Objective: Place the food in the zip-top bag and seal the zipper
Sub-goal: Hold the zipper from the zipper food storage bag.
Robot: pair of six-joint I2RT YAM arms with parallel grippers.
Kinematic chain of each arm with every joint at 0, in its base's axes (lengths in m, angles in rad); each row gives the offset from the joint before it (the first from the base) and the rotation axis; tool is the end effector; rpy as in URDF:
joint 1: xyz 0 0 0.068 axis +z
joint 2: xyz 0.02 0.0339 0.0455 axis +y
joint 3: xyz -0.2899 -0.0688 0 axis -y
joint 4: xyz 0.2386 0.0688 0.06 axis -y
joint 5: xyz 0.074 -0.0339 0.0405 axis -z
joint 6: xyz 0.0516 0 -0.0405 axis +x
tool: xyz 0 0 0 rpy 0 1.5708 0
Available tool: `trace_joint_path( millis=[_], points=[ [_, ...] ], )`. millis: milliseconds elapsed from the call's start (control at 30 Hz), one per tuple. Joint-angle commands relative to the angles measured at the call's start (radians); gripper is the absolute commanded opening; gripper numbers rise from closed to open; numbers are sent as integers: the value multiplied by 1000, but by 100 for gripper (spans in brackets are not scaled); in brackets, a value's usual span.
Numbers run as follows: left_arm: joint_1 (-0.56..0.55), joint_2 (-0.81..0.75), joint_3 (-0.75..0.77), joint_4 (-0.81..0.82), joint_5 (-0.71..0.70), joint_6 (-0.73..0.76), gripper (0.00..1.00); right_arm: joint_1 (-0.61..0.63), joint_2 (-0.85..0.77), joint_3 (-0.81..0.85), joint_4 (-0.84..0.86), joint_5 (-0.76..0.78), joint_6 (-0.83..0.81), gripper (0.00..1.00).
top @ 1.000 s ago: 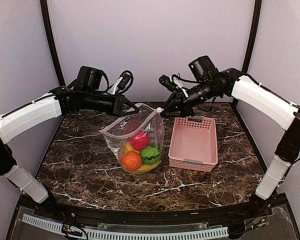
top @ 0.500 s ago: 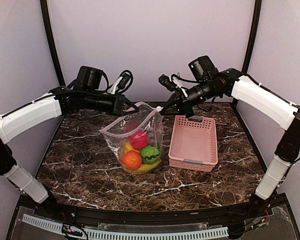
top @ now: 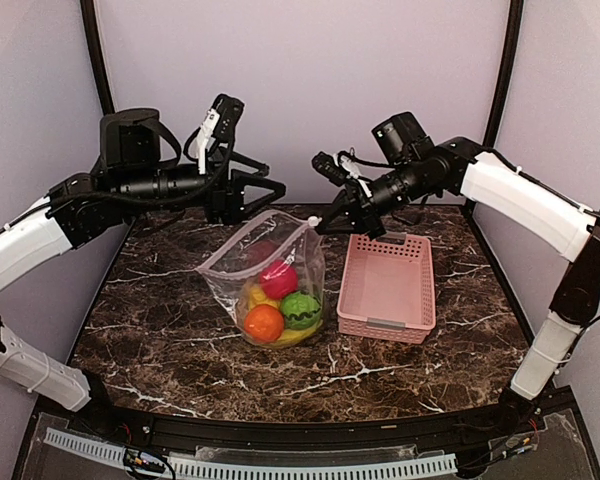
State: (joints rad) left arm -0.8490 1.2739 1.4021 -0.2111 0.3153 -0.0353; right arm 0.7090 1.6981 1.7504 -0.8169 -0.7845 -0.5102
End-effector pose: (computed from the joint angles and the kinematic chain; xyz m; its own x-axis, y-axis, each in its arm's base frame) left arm 0.1775 -0.2258 0.4705 -0.0871 0.0481 -0.9950 0.9153 0.3981 -0.0608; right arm 0.2584 0.2697 0.3969 -0.0445 -0.4935 -0.8686 -0.9964 -0.0410 0.0743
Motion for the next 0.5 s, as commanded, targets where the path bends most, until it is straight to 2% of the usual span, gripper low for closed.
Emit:
trace_joint_path(
  millis=[0,467],
  points=[
    [-20,82,14,61,19,97,67,9,-22,50,-16,-12,23,0],
    [-53,186,68,36,104,134,50,24,-37,78,-57,-18,24,0]
  ],
)
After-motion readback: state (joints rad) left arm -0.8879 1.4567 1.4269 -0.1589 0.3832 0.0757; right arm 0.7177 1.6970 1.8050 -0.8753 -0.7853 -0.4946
